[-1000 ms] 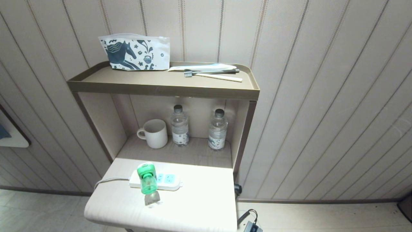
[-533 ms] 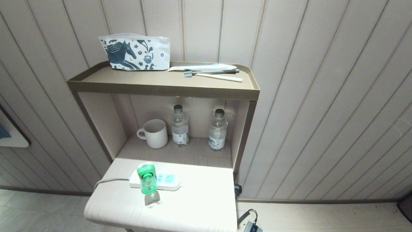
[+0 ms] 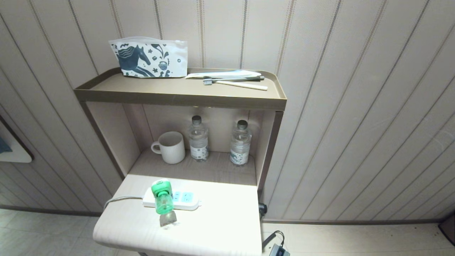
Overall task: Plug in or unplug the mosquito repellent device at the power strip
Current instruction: Hold the socket with your right hand and unplug it with your left hand
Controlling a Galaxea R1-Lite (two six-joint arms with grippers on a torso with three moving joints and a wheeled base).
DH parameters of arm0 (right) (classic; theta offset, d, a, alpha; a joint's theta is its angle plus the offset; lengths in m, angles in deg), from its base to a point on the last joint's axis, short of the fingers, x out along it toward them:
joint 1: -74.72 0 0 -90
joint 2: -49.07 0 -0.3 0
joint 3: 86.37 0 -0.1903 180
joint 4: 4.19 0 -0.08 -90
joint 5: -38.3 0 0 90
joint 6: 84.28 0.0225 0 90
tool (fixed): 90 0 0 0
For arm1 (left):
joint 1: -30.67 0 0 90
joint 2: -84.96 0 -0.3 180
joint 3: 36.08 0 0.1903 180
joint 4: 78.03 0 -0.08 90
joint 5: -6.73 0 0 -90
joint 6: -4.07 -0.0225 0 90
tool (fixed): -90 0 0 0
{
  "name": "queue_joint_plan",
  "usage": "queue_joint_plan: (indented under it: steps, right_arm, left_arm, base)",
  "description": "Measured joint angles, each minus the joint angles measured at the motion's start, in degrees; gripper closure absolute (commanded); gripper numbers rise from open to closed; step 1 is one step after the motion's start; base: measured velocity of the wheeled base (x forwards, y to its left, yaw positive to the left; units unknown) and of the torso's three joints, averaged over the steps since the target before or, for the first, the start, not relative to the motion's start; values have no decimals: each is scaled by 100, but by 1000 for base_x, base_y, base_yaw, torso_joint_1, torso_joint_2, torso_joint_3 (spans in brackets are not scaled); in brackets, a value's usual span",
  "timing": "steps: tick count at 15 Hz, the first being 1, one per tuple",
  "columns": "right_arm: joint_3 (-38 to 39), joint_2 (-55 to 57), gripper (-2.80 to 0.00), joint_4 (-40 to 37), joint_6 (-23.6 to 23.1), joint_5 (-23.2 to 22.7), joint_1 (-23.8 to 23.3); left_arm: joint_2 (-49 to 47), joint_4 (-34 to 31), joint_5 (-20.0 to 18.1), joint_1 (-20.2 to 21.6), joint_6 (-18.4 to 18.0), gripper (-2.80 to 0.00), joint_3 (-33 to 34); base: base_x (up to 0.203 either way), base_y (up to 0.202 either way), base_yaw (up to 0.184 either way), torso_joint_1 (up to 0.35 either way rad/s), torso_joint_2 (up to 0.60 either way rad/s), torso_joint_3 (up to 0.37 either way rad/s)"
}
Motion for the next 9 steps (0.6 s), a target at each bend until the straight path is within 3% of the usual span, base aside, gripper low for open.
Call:
queue_joint_plan:
  steps: [2, 4, 7, 9]
  right_arm:
    - [0, 0, 0, 6, 0, 0, 0]
    - [5, 0, 0, 20, 0, 0, 0]
    - [11, 0, 0, 38, 2, -2, 0]
    - [16, 0, 0, 38, 2, -5, 0]
  left_arm:
    - [-1379, -1521, -149, -643, 762, 0, -1689]
    - [-2621, -3003, -367, -1449, 1684, 0, -2864]
    - [-4272, -4362, -776, -2361, 2847, 0, -3477]
    - [-5154, -4335, -1005, -2553, 3304, 0, -3511]
  base:
    - [0, 0, 0, 0, 0, 0]
    - [0, 0, 0, 0, 0, 0]
    - [0, 0, 0, 0, 0, 0]
    - [0, 0, 0, 0, 0, 0]
